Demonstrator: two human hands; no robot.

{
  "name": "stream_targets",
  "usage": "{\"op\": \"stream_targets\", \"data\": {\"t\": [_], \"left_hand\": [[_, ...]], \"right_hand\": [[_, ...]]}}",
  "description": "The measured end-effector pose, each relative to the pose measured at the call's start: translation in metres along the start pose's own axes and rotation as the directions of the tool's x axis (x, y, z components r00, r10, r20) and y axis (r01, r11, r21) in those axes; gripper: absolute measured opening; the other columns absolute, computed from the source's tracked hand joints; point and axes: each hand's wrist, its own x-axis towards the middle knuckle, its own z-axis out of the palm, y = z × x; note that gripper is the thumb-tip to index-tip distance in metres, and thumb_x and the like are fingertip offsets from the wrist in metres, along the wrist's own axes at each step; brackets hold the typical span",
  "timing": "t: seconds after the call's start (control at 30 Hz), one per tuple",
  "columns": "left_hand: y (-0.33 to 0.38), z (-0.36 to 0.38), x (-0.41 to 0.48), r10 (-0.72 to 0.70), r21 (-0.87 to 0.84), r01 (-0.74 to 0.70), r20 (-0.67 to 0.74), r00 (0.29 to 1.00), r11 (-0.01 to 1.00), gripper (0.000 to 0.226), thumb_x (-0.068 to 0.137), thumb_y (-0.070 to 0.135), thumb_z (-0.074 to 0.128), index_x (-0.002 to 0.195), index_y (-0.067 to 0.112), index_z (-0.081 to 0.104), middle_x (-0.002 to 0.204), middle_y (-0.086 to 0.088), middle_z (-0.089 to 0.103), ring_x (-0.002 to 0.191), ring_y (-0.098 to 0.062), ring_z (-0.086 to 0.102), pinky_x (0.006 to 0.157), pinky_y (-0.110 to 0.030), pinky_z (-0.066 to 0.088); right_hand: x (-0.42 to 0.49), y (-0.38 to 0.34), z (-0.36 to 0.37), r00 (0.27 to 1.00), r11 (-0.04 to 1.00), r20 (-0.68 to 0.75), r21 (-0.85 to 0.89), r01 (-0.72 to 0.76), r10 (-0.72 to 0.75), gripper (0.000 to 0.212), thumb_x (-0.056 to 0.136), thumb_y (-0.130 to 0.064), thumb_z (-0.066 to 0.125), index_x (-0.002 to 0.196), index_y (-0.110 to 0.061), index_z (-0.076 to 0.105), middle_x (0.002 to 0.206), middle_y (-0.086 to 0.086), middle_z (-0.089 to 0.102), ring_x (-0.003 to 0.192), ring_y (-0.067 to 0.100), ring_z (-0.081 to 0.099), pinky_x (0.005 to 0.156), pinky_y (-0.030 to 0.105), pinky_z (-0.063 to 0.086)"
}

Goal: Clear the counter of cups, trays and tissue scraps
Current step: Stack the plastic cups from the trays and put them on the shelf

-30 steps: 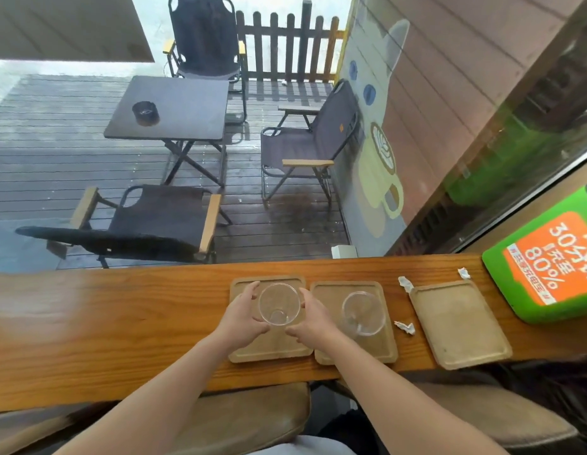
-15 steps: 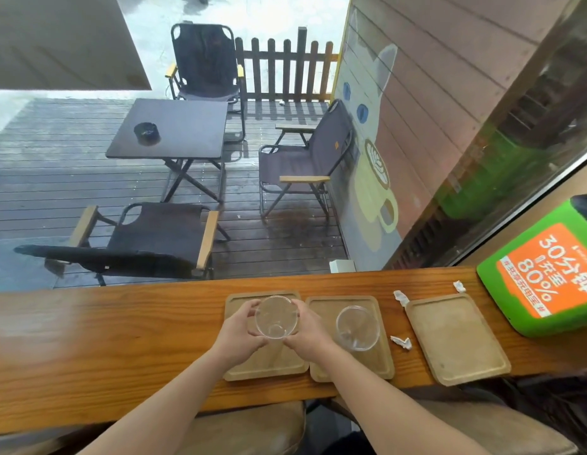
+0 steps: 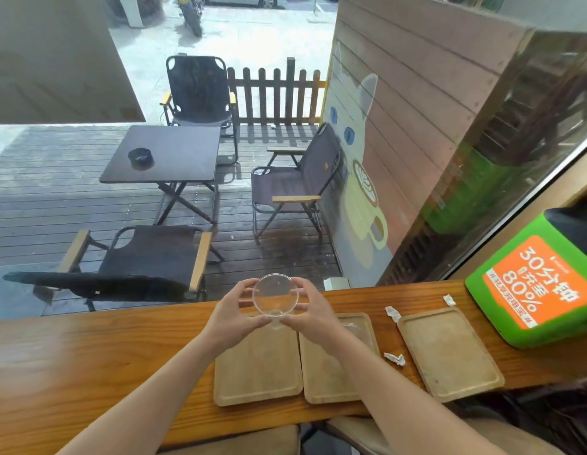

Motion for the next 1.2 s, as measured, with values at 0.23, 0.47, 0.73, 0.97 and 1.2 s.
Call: {"op": "stream_targets", "data": {"t": [0.23,0.47,0.73,0.97,1.2], "left_hand": [[0.033,0.009,0.020,0.105,-0.090,-0.105,-0.004,0.994,0.990,0.069,0.069,0.039,0.088,0.127,0.039,0.050,0.124,0.012,0.062,0.114,-0.009,0.060,0.094,-0.035,0.052],[0.064,0.045,0.034,0.149,-0.139,-0.139,0.068,0.986,0.981,0.065,0.070,0.038,0.088,0.123,0.043,0.051,0.119,0.017,0.064,0.108,0.000,0.061,0.084,-0.023,0.050],[0.084,0.084,0.038,0.142,-0.184,-0.107,0.187,0.972,0.977,0.071,0.069,0.036,0.087,0.131,0.029,0.053,0.123,0.008,0.063,0.113,-0.015,0.062,0.091,-0.038,0.056],[0.087,0.107,0.031,0.114,-0.166,-0.072,0.260,0.959,0.983,0.072,0.069,0.040,0.085,0.132,0.028,0.051,0.123,0.009,0.060,0.114,-0.016,0.060,0.092,-0.042,0.056],[0.080,0.118,0.024,0.081,-0.179,-0.027,0.298,0.951,0.983,0.075,0.058,0.057,0.083,0.124,0.040,0.051,0.120,0.017,0.060,0.108,-0.007,0.060,0.080,-0.024,0.052]], "right_hand": [[-0.006,-0.019,-0.042,0.997,0.989,-0.063,0.135,0.053,-0.045,0.070,0.068,-0.027,0.090,0.122,-0.042,0.049,0.118,-0.013,0.057,0.103,0.012,0.064,0.077,0.032,0.061],[-0.023,-0.011,-0.085,0.988,0.991,-0.153,0.125,0.046,-0.027,0.073,0.071,-0.028,0.089,0.129,-0.039,0.046,0.118,-0.014,0.055,0.104,0.012,0.062,0.080,0.031,0.060],[-0.044,0.010,-0.113,0.970,0.987,-0.240,0.162,0.011,0.028,0.074,0.068,-0.033,0.090,0.127,-0.042,0.046,0.122,-0.012,0.055,0.107,0.013,0.059,0.082,0.031,0.057],[-0.058,0.032,-0.121,0.958,0.983,-0.271,0.176,-0.045,0.093,0.073,0.068,-0.039,0.090,0.127,-0.043,0.047,0.127,-0.008,0.056,0.106,0.012,0.062,0.076,0.026,0.058],[-0.068,0.048,-0.118,0.964,0.960,-0.229,0.274,-0.066,0.132,0.069,0.064,-0.039,0.092,0.118,-0.048,0.051,0.119,-0.014,0.060,0.103,0.009,0.064,0.071,0.021,0.058]]}}
